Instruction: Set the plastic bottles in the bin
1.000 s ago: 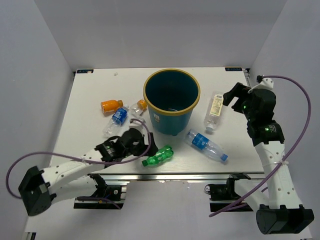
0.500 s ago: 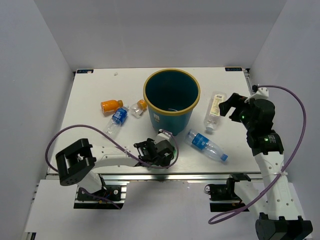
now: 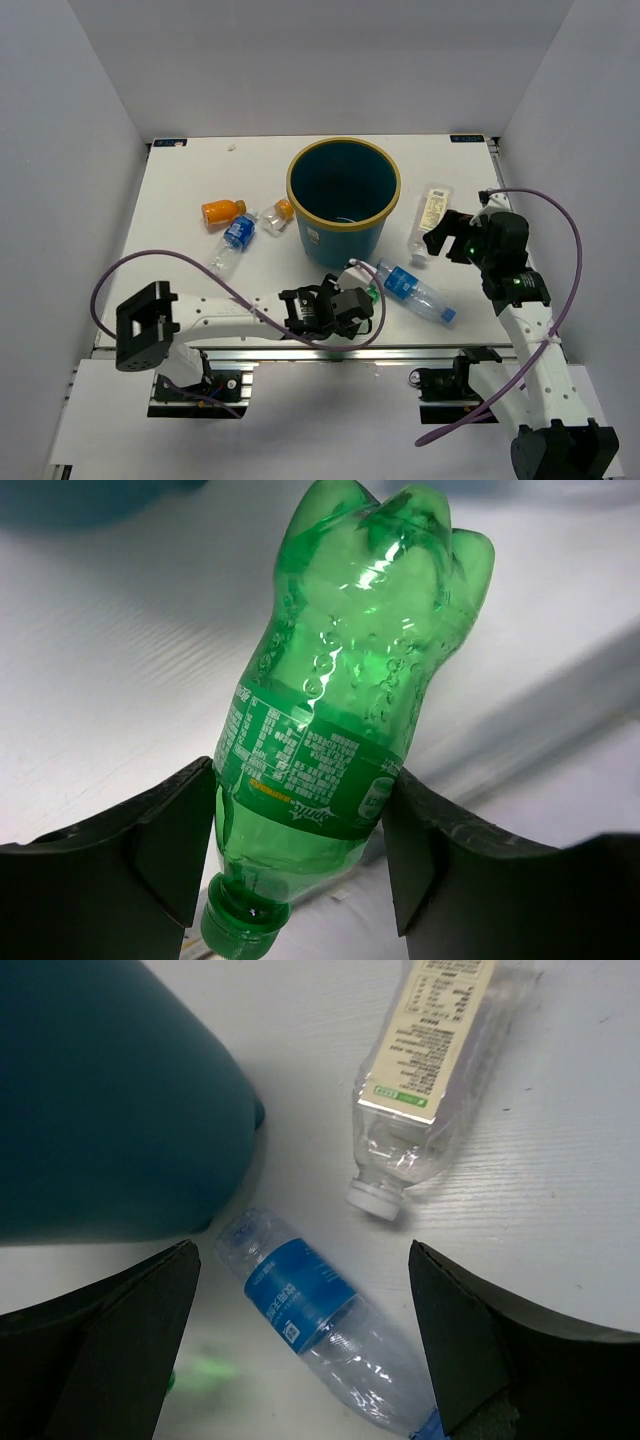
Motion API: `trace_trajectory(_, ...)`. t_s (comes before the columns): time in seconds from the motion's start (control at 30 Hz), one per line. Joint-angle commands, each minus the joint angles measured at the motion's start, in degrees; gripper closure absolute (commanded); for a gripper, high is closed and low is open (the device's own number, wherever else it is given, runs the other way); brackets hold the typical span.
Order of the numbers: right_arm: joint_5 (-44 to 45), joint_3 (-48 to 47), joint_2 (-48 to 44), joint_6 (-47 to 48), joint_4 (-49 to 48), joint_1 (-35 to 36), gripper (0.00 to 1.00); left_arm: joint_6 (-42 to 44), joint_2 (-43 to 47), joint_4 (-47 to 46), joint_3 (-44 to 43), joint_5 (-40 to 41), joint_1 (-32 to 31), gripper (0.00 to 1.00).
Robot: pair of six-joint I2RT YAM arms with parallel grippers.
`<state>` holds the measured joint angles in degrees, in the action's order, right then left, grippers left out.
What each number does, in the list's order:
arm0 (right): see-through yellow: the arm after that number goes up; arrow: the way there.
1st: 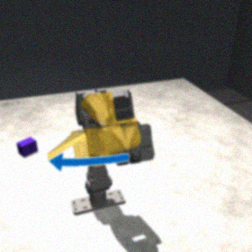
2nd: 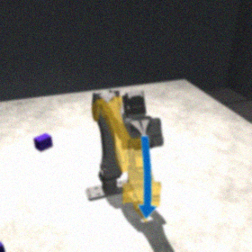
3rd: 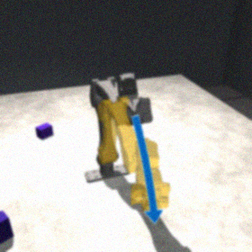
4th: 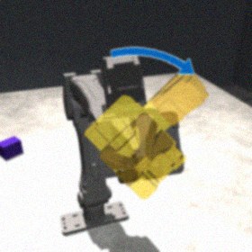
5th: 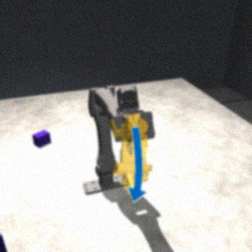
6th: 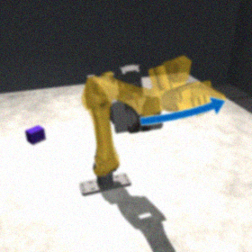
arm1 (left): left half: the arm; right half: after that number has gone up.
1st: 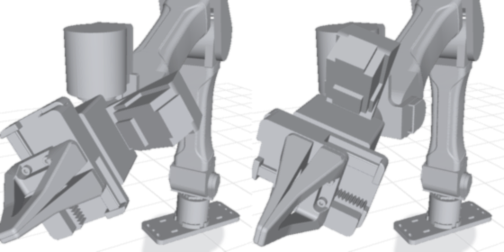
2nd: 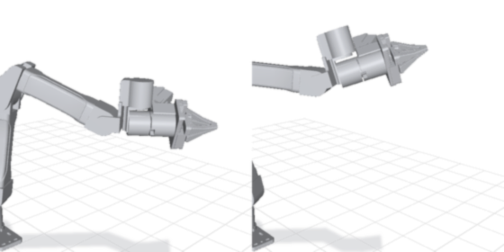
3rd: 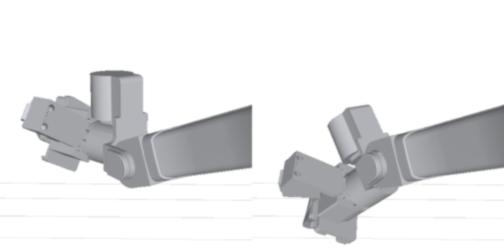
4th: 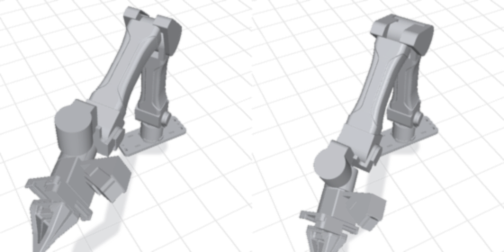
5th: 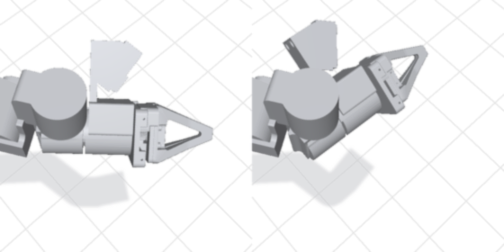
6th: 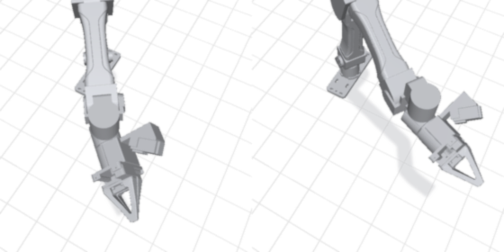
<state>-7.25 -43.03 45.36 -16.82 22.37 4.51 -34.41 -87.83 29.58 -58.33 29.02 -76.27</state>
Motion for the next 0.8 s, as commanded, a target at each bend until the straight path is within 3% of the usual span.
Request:
trace_trajectory(0.0, -7.58, 1.45, -0.98, 2.58, -3.47, -0.29, 0.11, 4.35, 7.58, -0.4, -6.09, 2.28, -3.18, 0.7)
trace_trajectory(0.27, -8.84, 3.56, -0.45, 2.41, -5.23, -0.29, 0.11, 12.79, 16.11, -10.68, -11.89, 1.73, -3.45, 0.7)
trace_trajectory(0.4, -11.29, 3.74, 0.69, 2.67, -4.88, -0.21, 0.11, 13.15, 13.84, -8.32, -21.11, 20.14, -2.4, 0.7)
trace_trajectory(0.47, -13.75, 3.39, 2.09, 3.46, -4.44, 0.14, 0.11, 13.41, 11.99, -7.96, -25.58, 22.4, 3.03, 0.66)
trace_trajectory(0.57, -12.2, 3.13, 3.5, 4.6, -4.27, 3.21, 0.11, 9.72, 6.02, -3.23, -33.75, 9.68, 18.14, 0.7)
trace_trajectory(0.67, -6.32, 2.86, 4.99, 6.27, -3.13, 8.66, 0.11, 11.91, 1.71, -2.87, -37.11, 12.21, 21.95, 0.7)
trace_trajectory(0.77, -1.56, 2.68, 6.75, 7.67, -2.42, 13.58, 0.11, 14.11, 0.21, -3.91, -39.32, 8.08, 23.18, 0.56)
